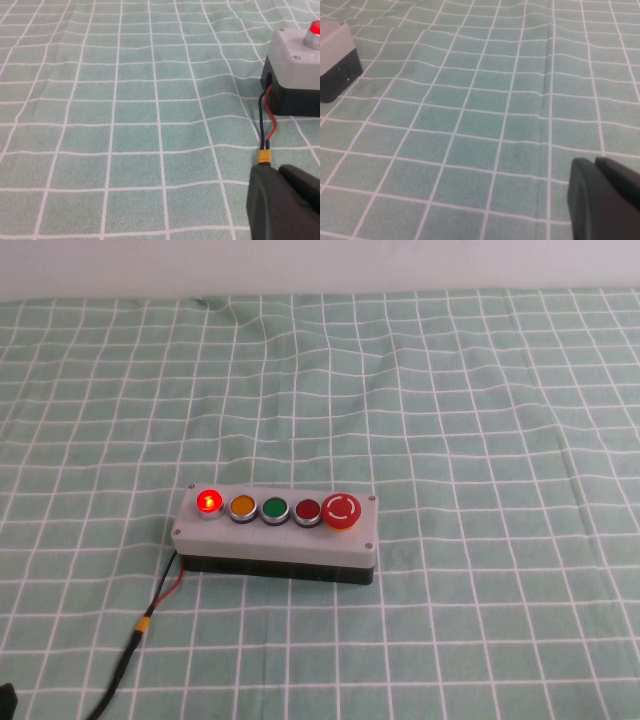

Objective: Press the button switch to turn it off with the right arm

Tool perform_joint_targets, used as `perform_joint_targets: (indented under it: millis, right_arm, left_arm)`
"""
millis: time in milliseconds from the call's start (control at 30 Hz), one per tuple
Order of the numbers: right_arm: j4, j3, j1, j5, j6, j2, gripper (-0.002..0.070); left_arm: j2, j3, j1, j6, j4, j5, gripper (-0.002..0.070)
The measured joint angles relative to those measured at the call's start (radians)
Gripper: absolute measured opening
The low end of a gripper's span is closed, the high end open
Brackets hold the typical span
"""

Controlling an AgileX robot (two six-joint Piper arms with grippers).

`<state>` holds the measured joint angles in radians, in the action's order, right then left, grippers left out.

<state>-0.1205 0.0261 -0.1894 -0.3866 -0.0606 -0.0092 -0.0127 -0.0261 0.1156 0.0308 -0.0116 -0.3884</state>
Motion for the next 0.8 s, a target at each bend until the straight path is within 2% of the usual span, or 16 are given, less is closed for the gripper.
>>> perform_joint_targets:
  millis: [333,500,633,800]
  right_arm:
    - [0.0,0.0,0.0,0.002,0.0,0.0,-0.0016]
    - [-0.002,0.0,0.0,0.07,0.0,0.0,-0.0016]
    - [-0.002,0.0,0.0,0.241,0.0,0.0,-0.0016]
    - [-0.004,0.0,0.0,0.571,0.0,0.0,-0.0016]
  left_arm:
    - [0.0,0.0,0.0,0.0,0.0,0.0,-0.0003]
    - [0.0,0.0,0.0,0.0,0.0,0.0,-0.0003]
    - [0.0,0.0,0.0,0.0,0.0,0.0,-0.0003]
    - [0.0,0.0,0.0,0.0,0.0,0.0,-0.0003]
